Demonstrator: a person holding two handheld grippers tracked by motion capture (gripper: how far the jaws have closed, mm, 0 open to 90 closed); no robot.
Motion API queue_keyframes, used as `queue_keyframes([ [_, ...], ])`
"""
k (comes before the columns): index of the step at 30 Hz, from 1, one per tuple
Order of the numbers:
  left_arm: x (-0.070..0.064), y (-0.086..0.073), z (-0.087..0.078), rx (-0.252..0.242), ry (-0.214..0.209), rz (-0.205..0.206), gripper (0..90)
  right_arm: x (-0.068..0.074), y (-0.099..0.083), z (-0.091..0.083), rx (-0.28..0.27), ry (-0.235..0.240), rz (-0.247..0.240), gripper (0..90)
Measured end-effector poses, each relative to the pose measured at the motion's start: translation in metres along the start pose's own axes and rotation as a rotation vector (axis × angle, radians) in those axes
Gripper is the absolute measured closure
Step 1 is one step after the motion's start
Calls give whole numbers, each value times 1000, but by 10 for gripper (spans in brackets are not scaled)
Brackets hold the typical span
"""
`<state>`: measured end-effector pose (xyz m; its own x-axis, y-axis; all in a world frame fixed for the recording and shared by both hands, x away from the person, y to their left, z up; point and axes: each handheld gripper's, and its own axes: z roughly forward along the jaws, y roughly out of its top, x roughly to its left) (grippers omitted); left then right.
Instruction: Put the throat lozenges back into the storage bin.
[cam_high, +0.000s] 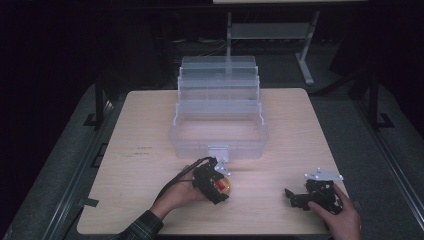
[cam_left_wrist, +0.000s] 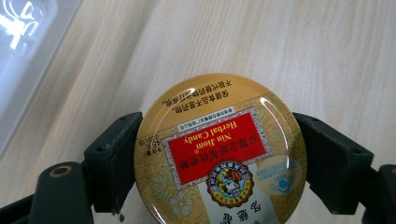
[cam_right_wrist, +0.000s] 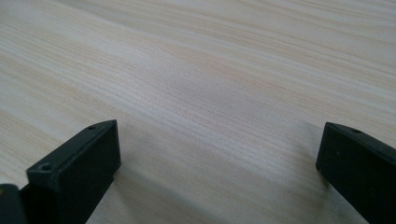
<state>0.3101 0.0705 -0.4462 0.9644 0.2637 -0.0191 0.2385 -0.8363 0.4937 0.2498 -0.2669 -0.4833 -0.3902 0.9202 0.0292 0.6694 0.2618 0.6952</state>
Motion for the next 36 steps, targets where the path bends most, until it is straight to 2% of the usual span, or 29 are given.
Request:
queue_keyframes([
  [8,2,0,-10,-21,-20,-16,196,0,0,0,0,0,0,0],
  [11,2,2,-14,-16,-17,-1,196,0,0,0,0,0,0,0],
  [14,1,3,-17,-20,-22,-5,196,0,0,0,0,0,0,0],
  [36,8,7,-41,-35,-12,1,196,0,0,0,0,-1,0,0],
])
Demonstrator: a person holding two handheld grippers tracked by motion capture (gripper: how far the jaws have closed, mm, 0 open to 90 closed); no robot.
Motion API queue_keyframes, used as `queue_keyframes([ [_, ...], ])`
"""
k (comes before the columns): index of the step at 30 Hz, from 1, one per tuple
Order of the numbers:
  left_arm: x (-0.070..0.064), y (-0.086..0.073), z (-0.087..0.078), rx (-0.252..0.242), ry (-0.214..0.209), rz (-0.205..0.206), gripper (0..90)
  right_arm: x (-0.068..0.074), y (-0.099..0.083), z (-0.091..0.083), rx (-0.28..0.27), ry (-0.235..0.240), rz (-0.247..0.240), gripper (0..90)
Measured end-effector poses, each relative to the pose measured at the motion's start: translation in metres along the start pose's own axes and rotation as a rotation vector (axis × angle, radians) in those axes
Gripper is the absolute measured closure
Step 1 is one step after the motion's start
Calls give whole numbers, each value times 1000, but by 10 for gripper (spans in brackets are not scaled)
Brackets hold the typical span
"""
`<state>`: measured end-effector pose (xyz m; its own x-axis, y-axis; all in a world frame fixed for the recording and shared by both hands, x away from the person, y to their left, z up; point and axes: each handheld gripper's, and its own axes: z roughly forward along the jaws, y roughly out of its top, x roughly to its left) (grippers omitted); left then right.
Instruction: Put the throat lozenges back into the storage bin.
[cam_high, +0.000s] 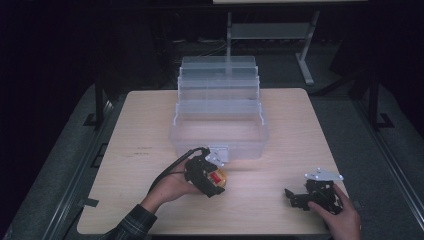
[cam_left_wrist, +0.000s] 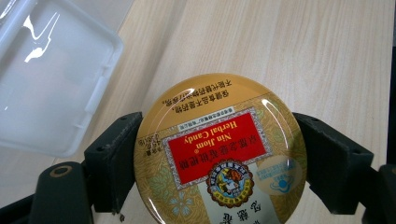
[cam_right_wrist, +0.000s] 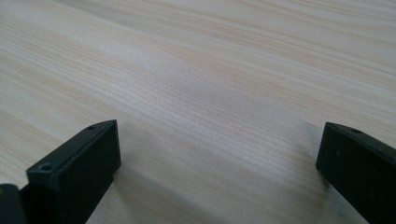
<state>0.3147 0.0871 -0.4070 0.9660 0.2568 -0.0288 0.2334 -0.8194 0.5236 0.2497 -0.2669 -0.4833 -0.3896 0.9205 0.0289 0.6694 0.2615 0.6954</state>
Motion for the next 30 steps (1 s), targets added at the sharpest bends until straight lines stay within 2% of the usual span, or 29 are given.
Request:
queue_keyframes([
  [12,3,5,-8,-10,-8,-4,196,0,0,0,0,0,1,0],
  [13,3,6,-8,-15,-12,-13,197,0,0,0,0,1,2,0],
  [30,11,14,-23,-16,-10,-9,197,0,0,0,0,2,0,0],
])
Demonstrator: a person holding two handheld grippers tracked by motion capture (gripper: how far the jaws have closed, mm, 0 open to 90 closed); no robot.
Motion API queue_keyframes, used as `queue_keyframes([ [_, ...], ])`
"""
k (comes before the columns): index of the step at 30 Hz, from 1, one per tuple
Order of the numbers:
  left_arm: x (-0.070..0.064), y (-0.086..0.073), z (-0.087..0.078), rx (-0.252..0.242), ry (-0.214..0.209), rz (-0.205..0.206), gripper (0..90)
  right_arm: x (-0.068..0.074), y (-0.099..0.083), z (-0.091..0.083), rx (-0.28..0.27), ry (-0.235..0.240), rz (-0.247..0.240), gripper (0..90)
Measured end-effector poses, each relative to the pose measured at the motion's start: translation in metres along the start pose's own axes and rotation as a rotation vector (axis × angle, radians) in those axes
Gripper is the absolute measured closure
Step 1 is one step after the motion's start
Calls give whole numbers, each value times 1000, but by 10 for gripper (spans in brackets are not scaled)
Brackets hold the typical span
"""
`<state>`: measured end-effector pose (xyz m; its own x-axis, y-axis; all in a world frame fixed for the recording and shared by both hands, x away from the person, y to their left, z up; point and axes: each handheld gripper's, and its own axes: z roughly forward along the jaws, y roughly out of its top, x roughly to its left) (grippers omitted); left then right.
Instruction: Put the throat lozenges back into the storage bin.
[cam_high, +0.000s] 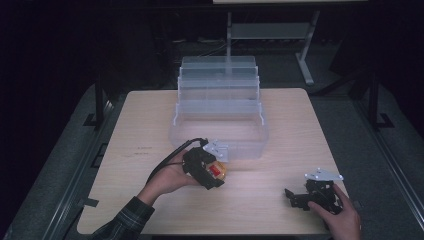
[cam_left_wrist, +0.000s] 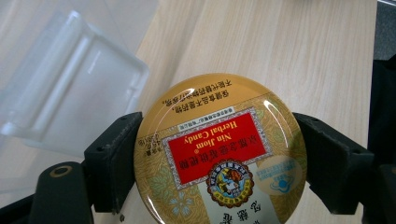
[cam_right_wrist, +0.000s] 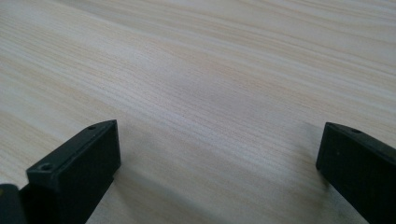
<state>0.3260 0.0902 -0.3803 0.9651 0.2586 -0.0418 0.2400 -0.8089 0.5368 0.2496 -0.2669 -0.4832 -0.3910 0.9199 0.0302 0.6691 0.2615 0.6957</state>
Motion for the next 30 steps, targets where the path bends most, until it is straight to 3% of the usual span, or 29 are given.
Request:
queue_keyframes([
  [30,24,11,-29,-29,41,-29,197,0,0,0,0,-1,0,0],
])
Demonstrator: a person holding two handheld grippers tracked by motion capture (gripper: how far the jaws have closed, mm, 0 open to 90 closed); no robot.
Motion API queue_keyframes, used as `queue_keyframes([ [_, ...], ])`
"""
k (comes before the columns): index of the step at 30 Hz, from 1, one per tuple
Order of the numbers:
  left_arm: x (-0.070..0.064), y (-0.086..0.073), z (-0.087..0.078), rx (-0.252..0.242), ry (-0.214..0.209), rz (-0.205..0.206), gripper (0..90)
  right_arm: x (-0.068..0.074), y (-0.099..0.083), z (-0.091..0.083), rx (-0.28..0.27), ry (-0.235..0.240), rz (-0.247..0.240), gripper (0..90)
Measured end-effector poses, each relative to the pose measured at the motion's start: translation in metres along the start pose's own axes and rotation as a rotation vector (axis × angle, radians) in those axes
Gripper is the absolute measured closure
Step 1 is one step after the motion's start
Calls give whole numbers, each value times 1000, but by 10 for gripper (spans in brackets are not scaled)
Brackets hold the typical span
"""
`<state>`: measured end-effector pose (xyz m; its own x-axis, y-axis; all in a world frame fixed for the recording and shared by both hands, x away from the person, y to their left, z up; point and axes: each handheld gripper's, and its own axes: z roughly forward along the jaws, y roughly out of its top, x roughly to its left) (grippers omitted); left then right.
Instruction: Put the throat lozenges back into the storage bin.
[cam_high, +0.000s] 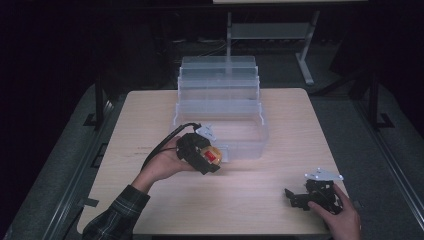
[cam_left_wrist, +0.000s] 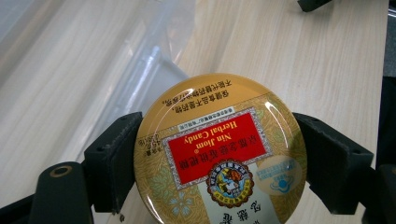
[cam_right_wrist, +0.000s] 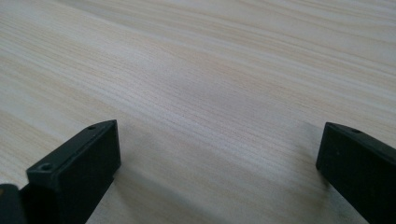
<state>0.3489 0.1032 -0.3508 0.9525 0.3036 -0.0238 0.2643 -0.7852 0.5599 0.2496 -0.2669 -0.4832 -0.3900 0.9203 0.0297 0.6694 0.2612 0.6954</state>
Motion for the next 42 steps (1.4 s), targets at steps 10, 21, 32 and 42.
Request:
queue_keyframes([
  [10,10,2,-9,-12,18,-19,197,0,0,0,0,0,0,0],
  [21,22,4,-17,-23,44,-33,197,0,0,0,0,0,0,0],
  [32,36,3,-23,-19,75,-75,196,0,0,0,-1,-2,-3,0],
  [42,51,-1,-26,-18,105,-113,197,0,0,0,0,-1,0,0],
])
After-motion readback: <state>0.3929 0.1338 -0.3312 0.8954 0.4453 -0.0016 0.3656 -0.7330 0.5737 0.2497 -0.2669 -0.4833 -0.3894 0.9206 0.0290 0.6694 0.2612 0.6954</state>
